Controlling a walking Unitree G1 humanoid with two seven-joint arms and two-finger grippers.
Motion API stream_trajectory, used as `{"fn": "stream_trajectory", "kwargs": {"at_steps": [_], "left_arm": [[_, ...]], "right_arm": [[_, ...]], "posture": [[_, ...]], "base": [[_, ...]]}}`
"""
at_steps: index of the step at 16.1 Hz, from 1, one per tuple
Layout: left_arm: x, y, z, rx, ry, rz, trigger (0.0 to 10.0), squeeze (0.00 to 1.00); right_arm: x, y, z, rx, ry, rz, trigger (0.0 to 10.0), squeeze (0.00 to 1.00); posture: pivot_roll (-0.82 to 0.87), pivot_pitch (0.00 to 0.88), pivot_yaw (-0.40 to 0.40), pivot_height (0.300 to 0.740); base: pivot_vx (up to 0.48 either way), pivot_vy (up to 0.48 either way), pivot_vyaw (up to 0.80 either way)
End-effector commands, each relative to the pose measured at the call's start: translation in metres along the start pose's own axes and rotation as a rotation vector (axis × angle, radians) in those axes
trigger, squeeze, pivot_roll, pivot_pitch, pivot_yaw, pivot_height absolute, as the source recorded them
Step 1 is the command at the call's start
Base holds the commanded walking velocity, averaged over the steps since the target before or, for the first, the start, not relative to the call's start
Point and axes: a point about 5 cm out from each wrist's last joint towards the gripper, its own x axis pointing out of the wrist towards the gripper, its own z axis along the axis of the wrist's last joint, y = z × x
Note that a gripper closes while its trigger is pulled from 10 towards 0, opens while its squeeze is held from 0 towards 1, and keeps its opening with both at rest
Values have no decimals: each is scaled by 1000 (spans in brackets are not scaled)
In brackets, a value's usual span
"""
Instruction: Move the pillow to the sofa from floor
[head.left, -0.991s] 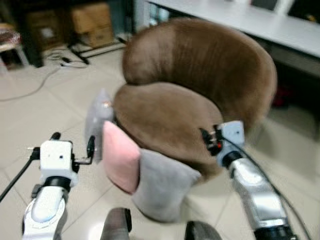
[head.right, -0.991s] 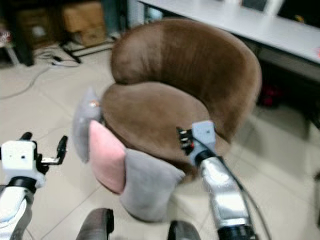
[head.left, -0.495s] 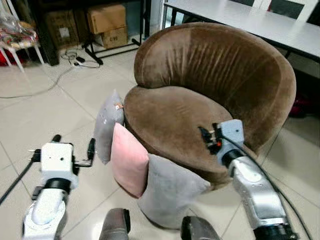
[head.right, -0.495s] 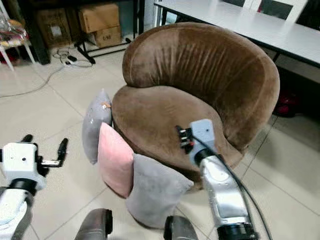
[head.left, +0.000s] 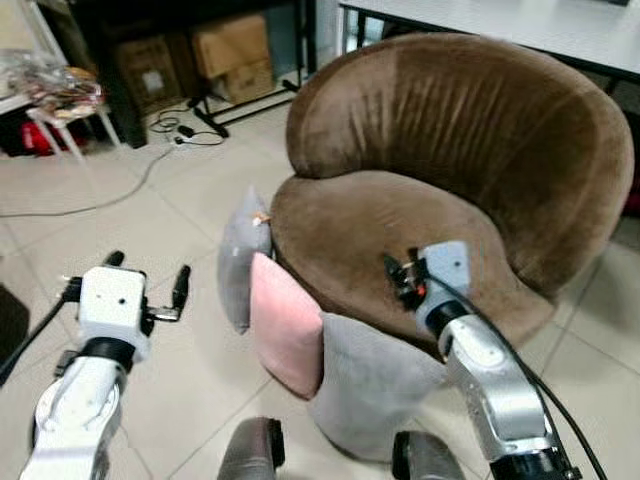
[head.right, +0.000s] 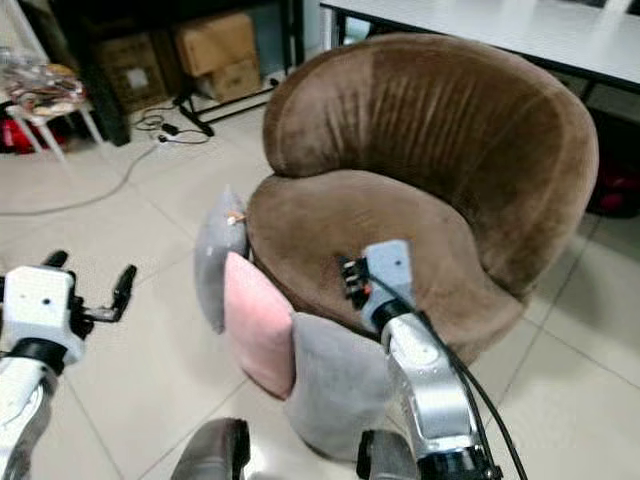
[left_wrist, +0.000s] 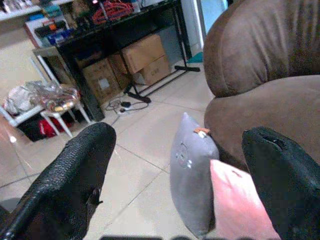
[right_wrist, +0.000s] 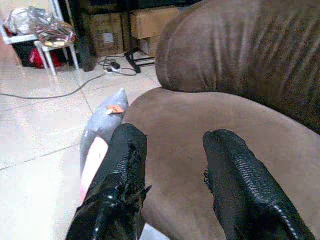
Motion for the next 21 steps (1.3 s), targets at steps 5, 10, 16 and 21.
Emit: {"fn": "stream_trajectory", "kwargs": {"at_steps": [5, 10, 16, 21], "left_arm": [[1, -7, 4, -19, -29, 6, 10000, 0], [-1, -7, 3, -27, -26, 14, 10000, 0], [0, -9, 3, -42, -32, 16, 10000, 0], [-1, -8, 3, -44, -33, 27, 10000, 0]], "right_arm": [[-7, -12, 1, 65, -10, -85, 10000, 0], [-5, -13, 2, 58, -4, -95, 10000, 0], [-2, -13, 4, 51, -5, -92, 10000, 0], [0, -12, 5, 48, -10, -88, 10000, 0]], "posture": [[-8, 0, 22, 592], [6, 0, 8, 552], [9, 0, 0, 552], [18, 0, -9, 552]], "base": [[0, 0, 0], [0, 0, 0], [249, 0, -251], [310, 0, 0]]}}
